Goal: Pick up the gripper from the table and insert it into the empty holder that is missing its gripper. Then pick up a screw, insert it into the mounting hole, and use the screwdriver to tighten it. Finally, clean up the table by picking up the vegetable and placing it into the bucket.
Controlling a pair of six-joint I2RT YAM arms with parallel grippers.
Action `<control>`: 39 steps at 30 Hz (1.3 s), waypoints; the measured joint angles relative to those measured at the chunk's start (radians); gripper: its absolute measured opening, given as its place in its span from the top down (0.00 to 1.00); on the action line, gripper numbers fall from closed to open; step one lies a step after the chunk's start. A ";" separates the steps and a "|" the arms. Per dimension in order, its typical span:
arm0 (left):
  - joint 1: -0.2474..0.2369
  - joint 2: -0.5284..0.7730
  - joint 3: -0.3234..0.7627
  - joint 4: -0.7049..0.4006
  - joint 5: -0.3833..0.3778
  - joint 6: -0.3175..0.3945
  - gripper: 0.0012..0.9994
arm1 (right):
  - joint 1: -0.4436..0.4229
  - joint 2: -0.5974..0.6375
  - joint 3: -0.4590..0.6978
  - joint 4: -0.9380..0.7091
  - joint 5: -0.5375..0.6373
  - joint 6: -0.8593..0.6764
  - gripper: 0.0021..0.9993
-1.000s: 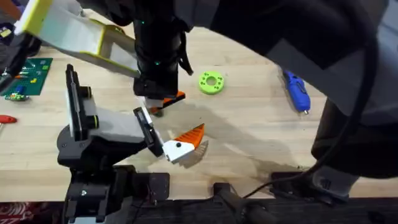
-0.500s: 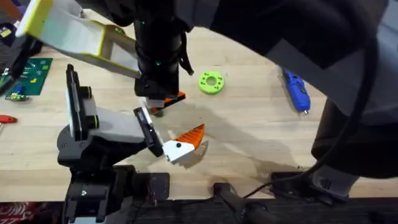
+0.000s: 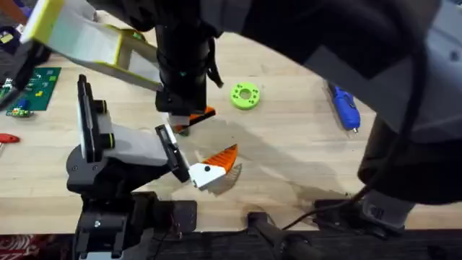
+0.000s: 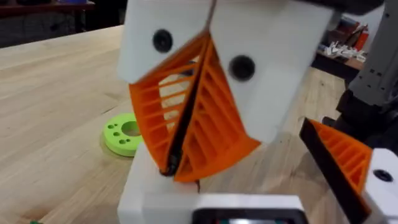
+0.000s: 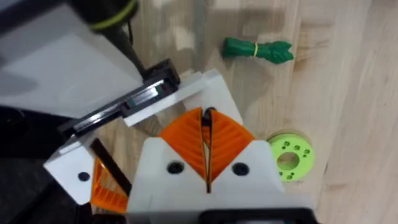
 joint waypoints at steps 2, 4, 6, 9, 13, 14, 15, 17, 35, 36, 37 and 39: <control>0.000 0.001 0.000 -0.001 0.001 -0.012 0.01 | -0.001 0.012 0.000 0.002 0.000 0.000 0.99; 0.000 0.007 0.000 -0.001 0.001 -0.021 0.01 | -0.003 0.016 0.000 0.002 -0.001 0.000 0.99; 0.000 0.006 0.000 -0.001 0.001 -0.024 0.01 | -0.003 0.016 0.000 0.002 -0.002 0.000 0.99; 0.000 0.006 0.000 -0.001 0.003 -0.025 0.01 | -0.003 0.016 0.000 0.000 -0.003 0.000 0.99; 0.000 0.006 0.000 -0.001 0.004 -0.026 0.01 | -0.003 0.016 0.000 -0.002 -0.003 0.000 0.99; 0.000 0.006 0.000 -0.001 0.004 -0.026 0.01 | -0.003 0.017 0.000 -0.002 -0.003 0.000 0.99; 0.000 0.006 0.000 -0.001 0.004 -0.026 0.01 | -0.003 0.016 0.000 -0.002 -0.003 0.000 0.99; 0.000 0.006 0.000 -0.001 0.004 -0.026 0.01 | -0.003 0.016 0.000 -0.002 -0.003 0.000 0.99; 0.000 0.006 0.000 -0.001 0.004 -0.026 0.01 | -0.003 0.017 0.000 -0.003 -0.003 -0.001 0.99; 0.000 0.006 0.000 -0.001 0.004 -0.027 0.01 | -0.003 0.016 0.000 -0.003 -0.003 -0.002 0.99; 0.000 0.006 0.000 -0.001 0.004 -0.027 0.01 | -0.003 0.016 0.000 -0.003 -0.003 -0.005 1.00; 0.000 0.006 0.000 -0.001 0.004 -0.026 0.01 | -0.003 0.016 0.000 -0.003 -0.003 -0.007 1.00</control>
